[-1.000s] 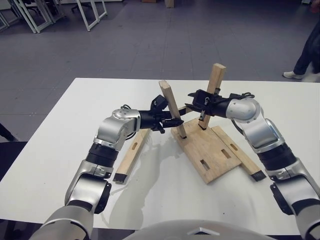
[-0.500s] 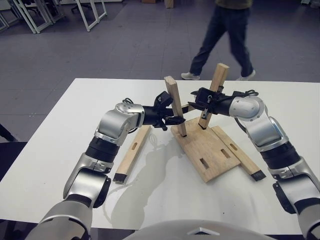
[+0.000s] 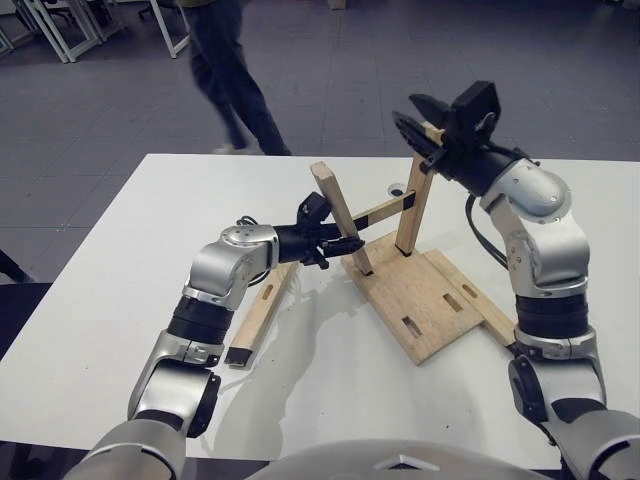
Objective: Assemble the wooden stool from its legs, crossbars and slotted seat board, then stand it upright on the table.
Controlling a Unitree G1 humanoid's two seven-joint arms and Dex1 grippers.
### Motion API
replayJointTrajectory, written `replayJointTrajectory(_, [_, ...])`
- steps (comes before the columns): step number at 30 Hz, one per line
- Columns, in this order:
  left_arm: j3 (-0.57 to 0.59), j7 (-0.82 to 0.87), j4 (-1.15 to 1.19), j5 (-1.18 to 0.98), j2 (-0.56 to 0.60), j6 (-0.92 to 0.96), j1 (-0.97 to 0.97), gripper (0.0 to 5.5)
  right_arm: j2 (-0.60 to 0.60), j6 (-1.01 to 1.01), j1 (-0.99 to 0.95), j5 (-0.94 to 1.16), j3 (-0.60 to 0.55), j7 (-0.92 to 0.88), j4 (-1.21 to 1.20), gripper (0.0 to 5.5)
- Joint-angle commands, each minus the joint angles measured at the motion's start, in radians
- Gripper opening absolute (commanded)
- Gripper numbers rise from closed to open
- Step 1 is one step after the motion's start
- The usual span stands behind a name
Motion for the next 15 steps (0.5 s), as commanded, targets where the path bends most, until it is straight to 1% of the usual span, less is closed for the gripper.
replayJointTrajectory(1, [-0.047, 0.059, 0.02, 0.088, 0.022, 0.039, 0.009, 2.51, -0.041, 0.017, 0.018, 0.001, -0.03, -0.016, 0.008, 1.54])
replayJointTrajectory(2, [-0.048, 0.06, 0.009, 0.092, 0.018, 0.039, 0.006, 2.72, -0.045, 0.016, 0.019, 0.0, -0.03, -0.018, 0.012, 1.54])
replayJointTrajectory(7, [-0.04, 0.063, -0.029, 0.099, 0.014, 0.045, 0.015, 3.42, -0.055, 0.002, 0.013, 0.015, -0.041, -0.016, 0.018, 1.54])
replayJointTrajectory(9, [-0.025, 0.063, -0.056, 0.091, 0.033, 0.072, 0.041, 3.75, -0.087, -0.008, 0.038, 0.04, -0.062, 0.023, -0.001, 1.54])
replayJointTrajectory(10, [-0.021, 0.058, -0.071, 0.086, 0.042, 0.082, 0.054, 3.89, -0.113, -0.013, 0.061, 0.056, -0.077, 0.05, -0.015, 1.54])
replayJointTrajectory(11, [-0.02, 0.053, -0.095, 0.083, 0.058, 0.095, 0.075, 3.93, -0.158, -0.006, 0.099, 0.086, -0.086, 0.114, -0.034, 1.54])
replayJointTrajectory(13, [-0.018, 0.064, -0.147, 0.091, 0.082, 0.108, 0.125, 3.93, -0.262, -0.008, 0.193, 0.131, -0.103, 0.253, -0.062, 1.54])
replayJointTrajectory(15, [-0.01, 0.099, -0.188, 0.099, 0.082, 0.119, 0.169, 3.93, -0.357, 0.005, 0.281, 0.171, -0.104, 0.383, -0.076, 1.54])
